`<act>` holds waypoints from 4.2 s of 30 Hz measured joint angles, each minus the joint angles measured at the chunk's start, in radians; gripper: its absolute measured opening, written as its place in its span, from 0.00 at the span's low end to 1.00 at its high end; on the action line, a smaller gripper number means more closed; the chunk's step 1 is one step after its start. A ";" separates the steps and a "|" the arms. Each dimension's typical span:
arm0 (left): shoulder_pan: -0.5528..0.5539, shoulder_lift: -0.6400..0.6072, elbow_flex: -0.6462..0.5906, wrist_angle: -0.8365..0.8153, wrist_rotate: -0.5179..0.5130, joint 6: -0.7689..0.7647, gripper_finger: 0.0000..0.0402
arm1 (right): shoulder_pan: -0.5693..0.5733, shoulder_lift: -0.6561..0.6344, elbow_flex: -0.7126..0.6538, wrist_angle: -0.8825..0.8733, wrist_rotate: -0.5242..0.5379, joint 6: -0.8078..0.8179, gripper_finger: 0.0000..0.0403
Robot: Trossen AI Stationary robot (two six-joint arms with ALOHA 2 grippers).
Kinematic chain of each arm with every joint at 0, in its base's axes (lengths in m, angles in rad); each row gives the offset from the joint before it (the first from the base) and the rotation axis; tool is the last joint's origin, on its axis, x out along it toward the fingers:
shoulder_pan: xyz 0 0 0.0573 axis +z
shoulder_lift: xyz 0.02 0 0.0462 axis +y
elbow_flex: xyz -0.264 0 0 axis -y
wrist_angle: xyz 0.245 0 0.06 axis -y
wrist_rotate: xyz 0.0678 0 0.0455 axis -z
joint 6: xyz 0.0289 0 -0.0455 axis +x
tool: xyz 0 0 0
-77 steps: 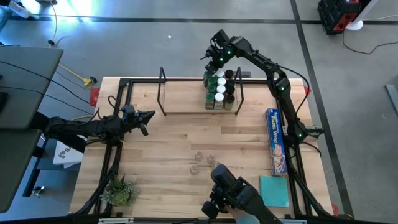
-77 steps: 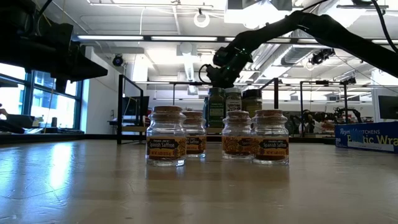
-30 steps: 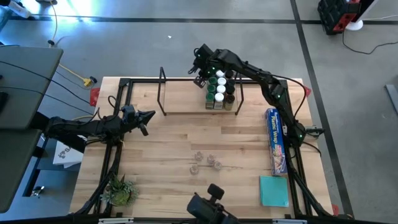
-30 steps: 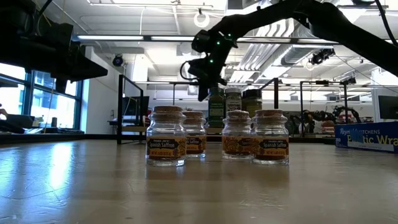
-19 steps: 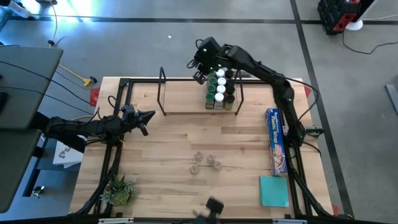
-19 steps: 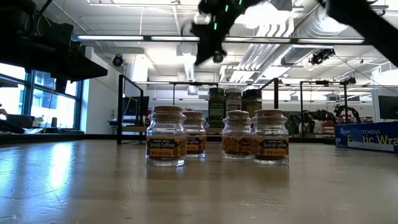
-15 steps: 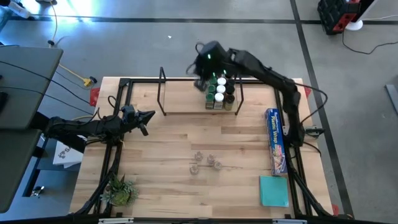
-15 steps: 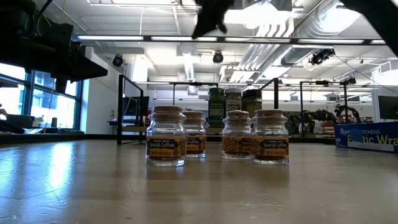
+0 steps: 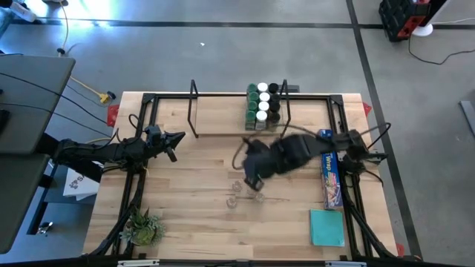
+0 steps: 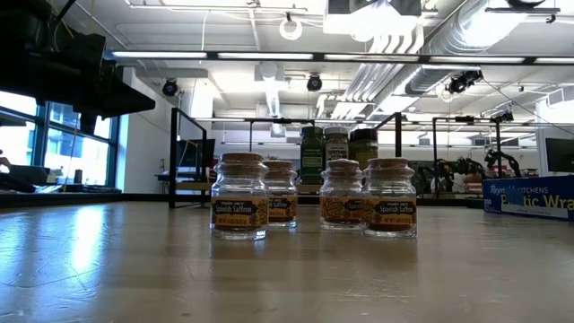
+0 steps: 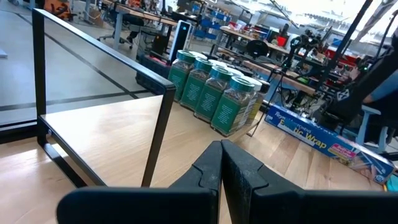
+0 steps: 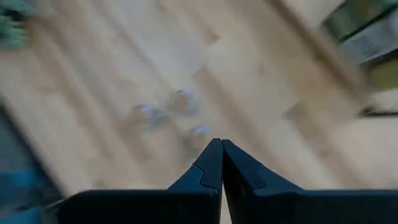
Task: Shelf spices
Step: Put the bottom right brown seasoning bottle on the shelf
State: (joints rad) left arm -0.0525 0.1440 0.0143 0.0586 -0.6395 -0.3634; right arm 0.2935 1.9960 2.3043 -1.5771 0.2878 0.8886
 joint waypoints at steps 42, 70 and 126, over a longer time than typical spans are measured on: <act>0.000 0.000 0.000 0.000 0.000 0.000 0.01 | 0.158 -0.183 -1.282 1.357 -0.030 -0.173 0.67; 0.000 0.000 0.000 0.000 0.000 0.000 0.01 | 0.166 -0.230 -1.199 1.118 -0.155 -0.101 0.41; 0.000 0.000 0.000 0.000 0.000 0.000 0.01 | -0.804 0.395 0.004 0.565 -0.271 -0.971 0.42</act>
State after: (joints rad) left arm -0.0521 0.1440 0.0146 0.0589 -0.6395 -0.3634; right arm -0.5106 2.3908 2.3081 -1.0125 0.0168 -0.0825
